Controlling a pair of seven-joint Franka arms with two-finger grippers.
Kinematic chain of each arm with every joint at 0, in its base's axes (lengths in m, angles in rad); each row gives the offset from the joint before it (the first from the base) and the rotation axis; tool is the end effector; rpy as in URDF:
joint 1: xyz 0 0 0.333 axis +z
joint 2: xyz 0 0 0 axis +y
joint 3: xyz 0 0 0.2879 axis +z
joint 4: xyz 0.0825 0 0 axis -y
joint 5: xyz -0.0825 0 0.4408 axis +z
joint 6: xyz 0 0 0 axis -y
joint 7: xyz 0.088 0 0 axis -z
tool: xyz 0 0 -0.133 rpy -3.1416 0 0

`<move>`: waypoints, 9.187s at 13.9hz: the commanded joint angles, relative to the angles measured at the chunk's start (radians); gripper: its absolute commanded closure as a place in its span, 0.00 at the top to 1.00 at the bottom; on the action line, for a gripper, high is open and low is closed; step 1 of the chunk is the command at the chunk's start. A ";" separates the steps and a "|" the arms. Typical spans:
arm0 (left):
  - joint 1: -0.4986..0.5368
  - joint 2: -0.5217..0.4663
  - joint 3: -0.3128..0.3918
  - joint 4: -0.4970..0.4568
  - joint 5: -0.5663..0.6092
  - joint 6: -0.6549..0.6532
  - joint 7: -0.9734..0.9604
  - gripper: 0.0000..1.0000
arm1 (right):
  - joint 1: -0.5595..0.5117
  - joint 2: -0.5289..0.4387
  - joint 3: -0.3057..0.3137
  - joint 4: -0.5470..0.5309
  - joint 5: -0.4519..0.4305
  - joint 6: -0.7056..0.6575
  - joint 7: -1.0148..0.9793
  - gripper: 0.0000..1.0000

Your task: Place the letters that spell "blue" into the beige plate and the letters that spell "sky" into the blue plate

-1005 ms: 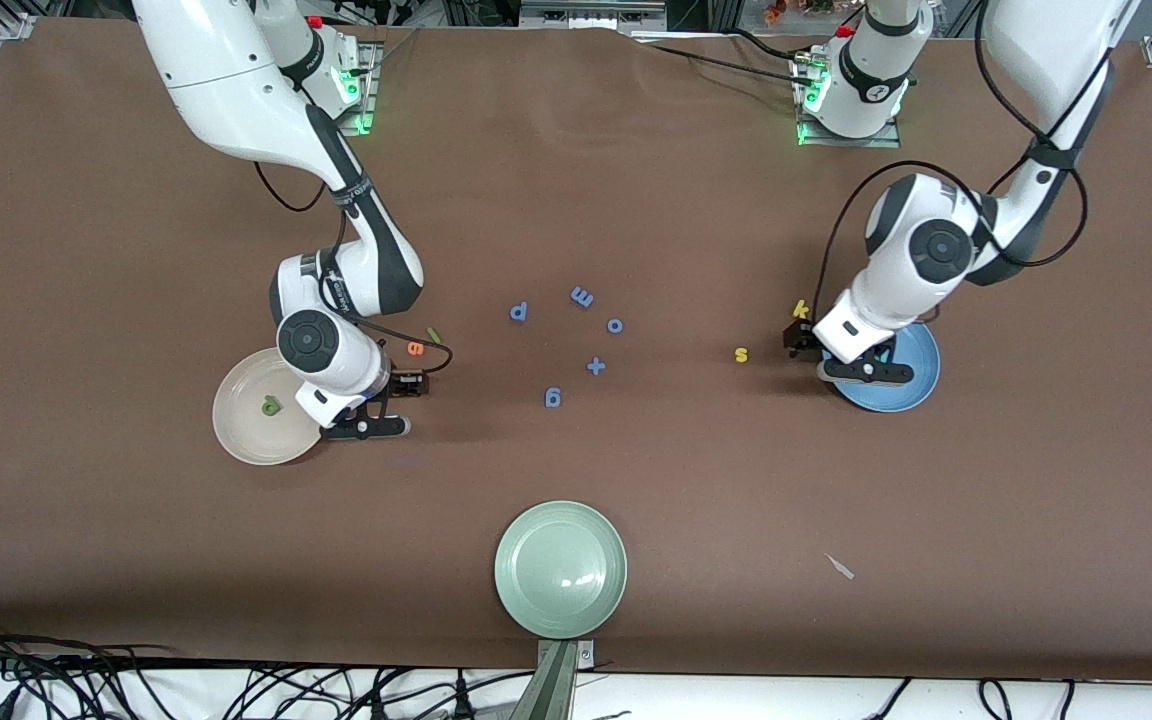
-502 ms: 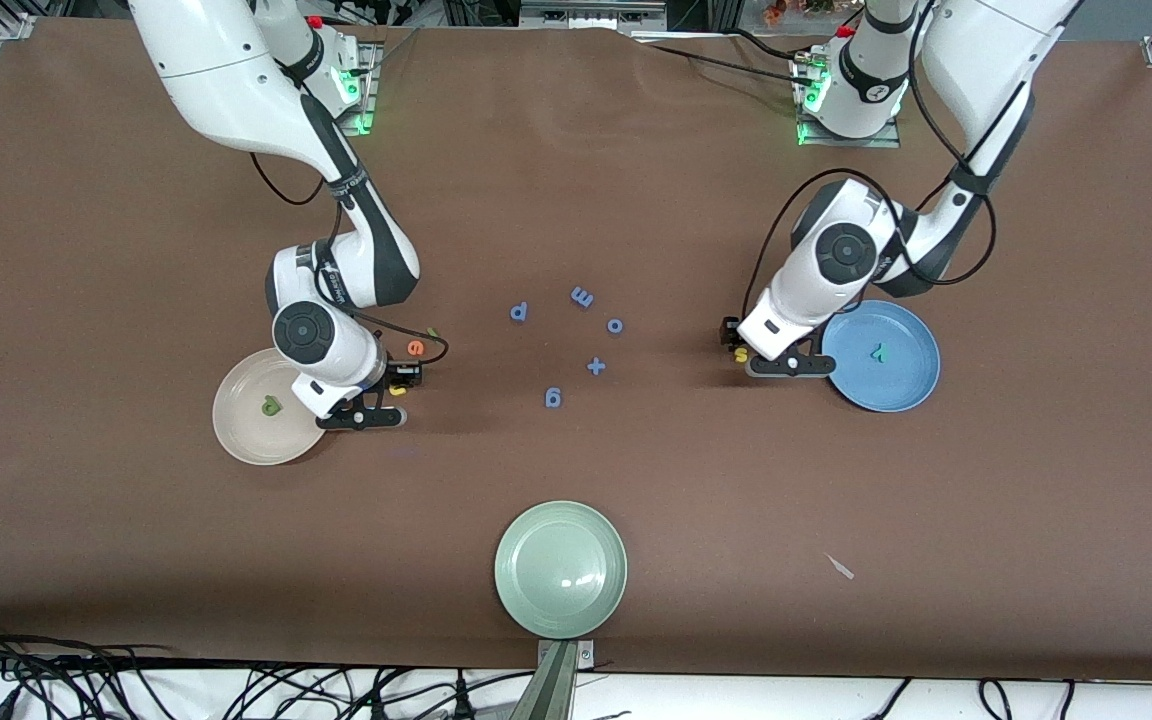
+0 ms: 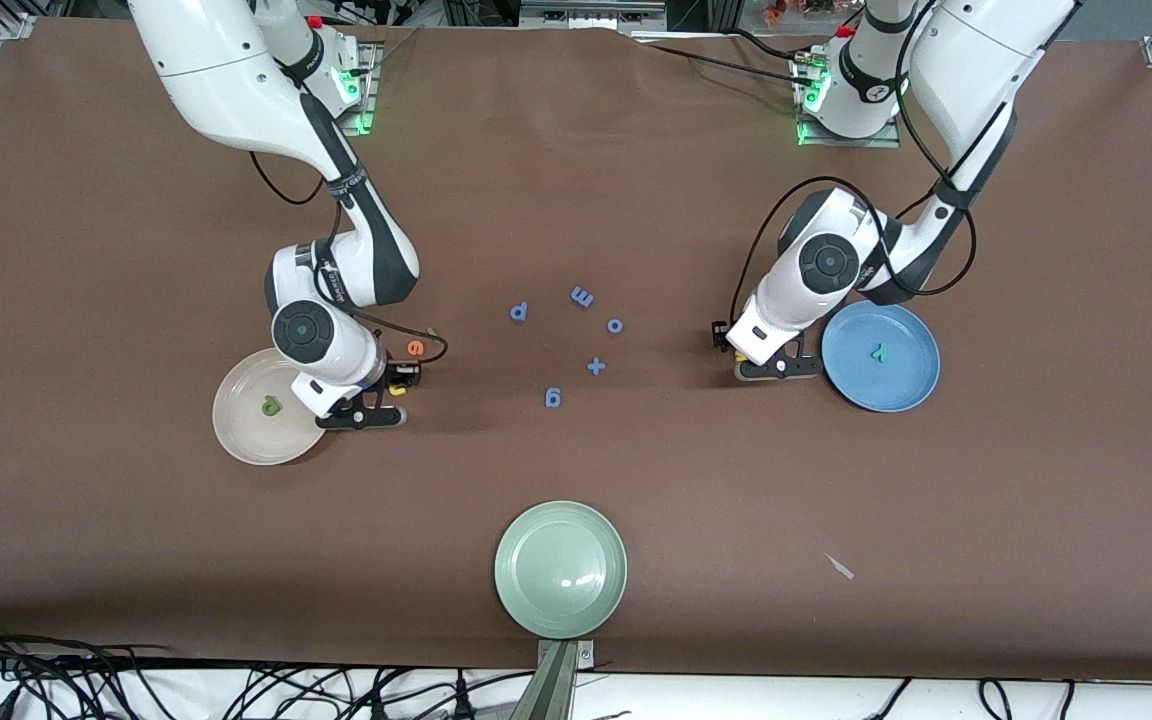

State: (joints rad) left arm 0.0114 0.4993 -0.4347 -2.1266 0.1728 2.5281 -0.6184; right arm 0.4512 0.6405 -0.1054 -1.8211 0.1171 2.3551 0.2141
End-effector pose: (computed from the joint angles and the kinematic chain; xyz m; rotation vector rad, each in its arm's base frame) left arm 0.5256 -0.2601 0.0906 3.0615 0.1429 -0.1361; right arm 0.6146 0.2232 0.0842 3.1222 0.0972 -0.1581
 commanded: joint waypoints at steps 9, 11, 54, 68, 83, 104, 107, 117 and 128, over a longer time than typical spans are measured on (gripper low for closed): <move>-0.016 0.048 0.010 0.045 0.105 -0.009 -0.030 0.48 | -0.008 0.002 0.000 -0.017 0.001 0.070 -0.070 0.31; -0.007 0.048 0.010 0.045 0.143 -0.009 -0.030 0.45 | -0.008 -0.001 -0.002 -0.011 0.001 0.069 -0.071 0.28; 0.286 -0.140 -0.082 -0.070 0.152 -0.246 0.073 0.73 | 0.078 -0.137 0.024 -0.159 0.064 0.038 0.180 0.63; 0.332 -0.143 -0.210 -0.138 0.277 -0.235 0.227 0.60 | 0.078 -0.131 0.001 -0.247 -0.024 0.144 0.201 0.62; 0.371 -0.140 -0.240 -0.234 0.278 -0.075 0.241 0.53 | 0.080 -0.133 0.007 -0.239 -0.023 0.139 0.214 0.21; 0.397 -0.102 -0.242 -0.243 0.313 -0.071 0.241 0.50 | 0.044 -0.136 -0.218 -0.040 -0.011 -0.178 -0.252 0.43; 0.395 -0.090 -0.240 -0.243 0.315 -0.068 0.241 0.50 | 0.049 -0.137 -0.212 -0.038 0.002 -0.181 -0.231 0.49; 0.401 -0.081 -0.240 -0.243 0.344 -0.057 0.235 0.44 | 0.157 -0.124 -0.063 -0.078 0.065 -0.103 0.197 0.53; 0.426 -0.082 -0.243 -0.240 0.343 -0.057 0.227 0.19 | 0.215 -0.157 -0.059 -0.247 0.065 0.073 0.258 0.56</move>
State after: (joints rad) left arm 0.3996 0.4163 -0.6669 -2.3651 0.4781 2.4589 -0.3845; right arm 0.6615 0.5128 -0.1625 -2.0289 0.1695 2.4125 0.4698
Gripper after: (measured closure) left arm 0.753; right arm 0.441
